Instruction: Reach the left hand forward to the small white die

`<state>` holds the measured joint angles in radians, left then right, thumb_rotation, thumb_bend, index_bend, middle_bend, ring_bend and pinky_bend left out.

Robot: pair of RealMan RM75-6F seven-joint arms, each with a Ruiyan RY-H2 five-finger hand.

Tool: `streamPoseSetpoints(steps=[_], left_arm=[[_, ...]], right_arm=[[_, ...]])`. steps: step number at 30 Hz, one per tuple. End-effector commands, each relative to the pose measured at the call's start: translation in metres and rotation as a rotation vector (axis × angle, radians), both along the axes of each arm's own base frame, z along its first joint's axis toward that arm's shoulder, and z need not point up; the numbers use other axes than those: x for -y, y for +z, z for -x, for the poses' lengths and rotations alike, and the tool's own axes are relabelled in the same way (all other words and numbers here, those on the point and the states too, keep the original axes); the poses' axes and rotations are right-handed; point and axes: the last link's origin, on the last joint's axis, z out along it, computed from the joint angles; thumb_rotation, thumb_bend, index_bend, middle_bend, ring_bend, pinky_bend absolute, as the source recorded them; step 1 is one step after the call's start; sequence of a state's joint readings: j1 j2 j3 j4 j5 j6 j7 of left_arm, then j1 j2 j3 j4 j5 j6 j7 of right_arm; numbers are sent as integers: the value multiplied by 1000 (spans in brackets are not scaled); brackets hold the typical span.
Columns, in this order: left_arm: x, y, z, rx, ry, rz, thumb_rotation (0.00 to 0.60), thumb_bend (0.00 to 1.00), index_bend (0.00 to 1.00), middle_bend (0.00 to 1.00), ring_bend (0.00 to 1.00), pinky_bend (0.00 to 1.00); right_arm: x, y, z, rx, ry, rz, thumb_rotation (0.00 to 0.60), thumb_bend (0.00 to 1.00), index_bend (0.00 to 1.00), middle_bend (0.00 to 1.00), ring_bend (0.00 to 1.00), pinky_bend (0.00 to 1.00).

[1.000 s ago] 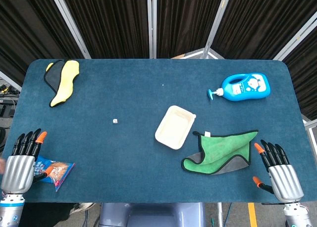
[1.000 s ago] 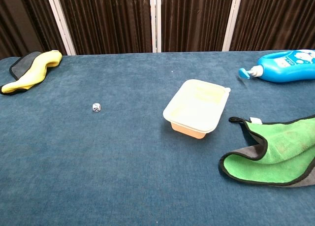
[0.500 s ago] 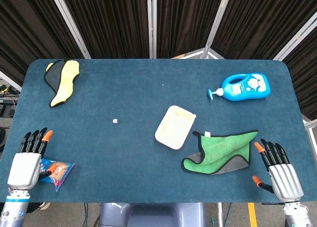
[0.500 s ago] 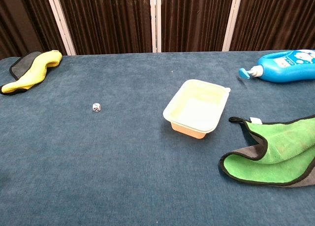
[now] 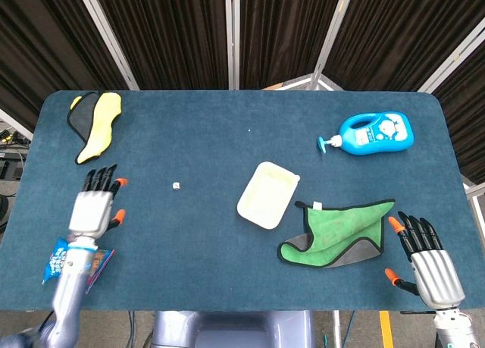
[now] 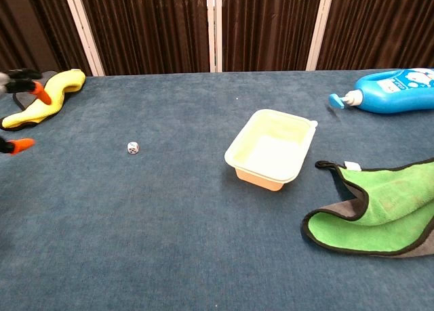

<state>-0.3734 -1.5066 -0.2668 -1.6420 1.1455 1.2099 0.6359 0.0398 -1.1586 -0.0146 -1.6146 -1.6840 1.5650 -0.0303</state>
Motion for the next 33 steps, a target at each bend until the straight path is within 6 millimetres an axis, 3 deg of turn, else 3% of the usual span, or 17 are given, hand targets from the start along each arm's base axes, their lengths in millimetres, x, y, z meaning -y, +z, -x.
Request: streamPoseSetpoints(steps=[1,7,15,33], left_arm=[[-31,-26,-21,-13,11,45,600,348,298,0,0,0],[-53,-52,-44,-56,3,61,600,347,344,0,0,0],[-70,-80,-60,-84,41,78,600,345,406,0,0,0],[-94,-113,-66,-123,77,98,600,345,393,0,0,0]], right_arm=[[0,2,0,6,-2,-1,600,93,57,0,0,0],[2,4,5,18,-24,-5,600,94,57,0,0,0],[1,9,6,36,-31,-3,600,93,57,0,0,0],[3,9,8,43,-42,-15,600,93,57,0,0,0]])
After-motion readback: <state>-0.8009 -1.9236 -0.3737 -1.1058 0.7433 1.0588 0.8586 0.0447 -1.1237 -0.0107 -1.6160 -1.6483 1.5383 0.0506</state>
